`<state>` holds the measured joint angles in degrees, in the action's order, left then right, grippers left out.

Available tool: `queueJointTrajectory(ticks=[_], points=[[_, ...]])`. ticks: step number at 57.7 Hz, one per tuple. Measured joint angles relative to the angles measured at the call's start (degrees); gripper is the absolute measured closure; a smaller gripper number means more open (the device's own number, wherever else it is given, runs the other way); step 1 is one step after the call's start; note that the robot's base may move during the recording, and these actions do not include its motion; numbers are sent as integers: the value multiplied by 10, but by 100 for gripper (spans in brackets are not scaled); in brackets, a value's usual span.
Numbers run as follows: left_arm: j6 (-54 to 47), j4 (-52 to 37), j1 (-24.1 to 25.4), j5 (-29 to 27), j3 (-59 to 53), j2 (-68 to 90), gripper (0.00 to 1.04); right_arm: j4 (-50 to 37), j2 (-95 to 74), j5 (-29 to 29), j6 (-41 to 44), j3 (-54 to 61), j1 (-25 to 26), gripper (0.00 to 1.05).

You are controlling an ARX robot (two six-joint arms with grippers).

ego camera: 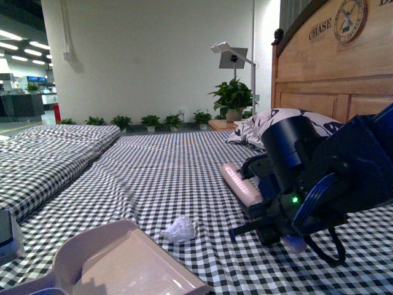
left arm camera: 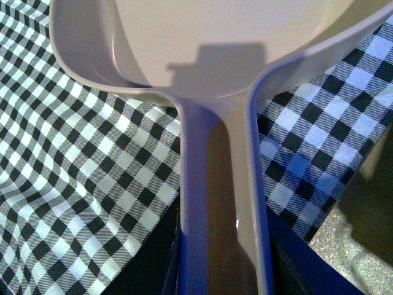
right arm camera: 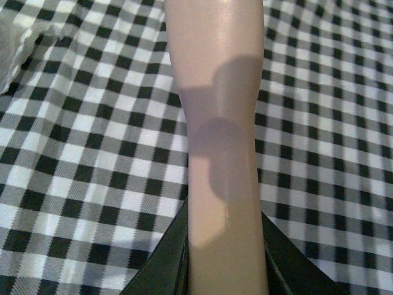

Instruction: Clean up trash

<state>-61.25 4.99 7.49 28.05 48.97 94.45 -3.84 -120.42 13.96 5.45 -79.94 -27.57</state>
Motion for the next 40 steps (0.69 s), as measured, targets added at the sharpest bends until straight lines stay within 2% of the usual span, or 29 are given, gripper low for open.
queueJointTrajectory(ticks=[5, 15, 17, 22, 31, 36, 40], points=[[0, 0, 0, 0, 0, 0, 77, 13, -11, -18, 0, -1, -12, 85], [0, 0, 0, 0, 0, 0, 77, 50, -10, -98, 22, 12, -37, 85], [0, 0, 0, 0, 0, 0, 77, 60, -5, -125, 27, 17, -40, 85], [-4, 1, 0, -7, 0, 0, 77, 92, 33, -232, 52, 48, -44, 85], [-7, 4, 3, -9, 0, 2, 77, 120, 127, -392, 69, 99, -12, 85], [-7, 4, 1, -7, 0, 2, 77, 145, 185, -446, 95, 125, -1, 85], [-7, 4, 0, -6, 0, 2, 77, 151, 219, -464, 112, 146, 9, 85]])
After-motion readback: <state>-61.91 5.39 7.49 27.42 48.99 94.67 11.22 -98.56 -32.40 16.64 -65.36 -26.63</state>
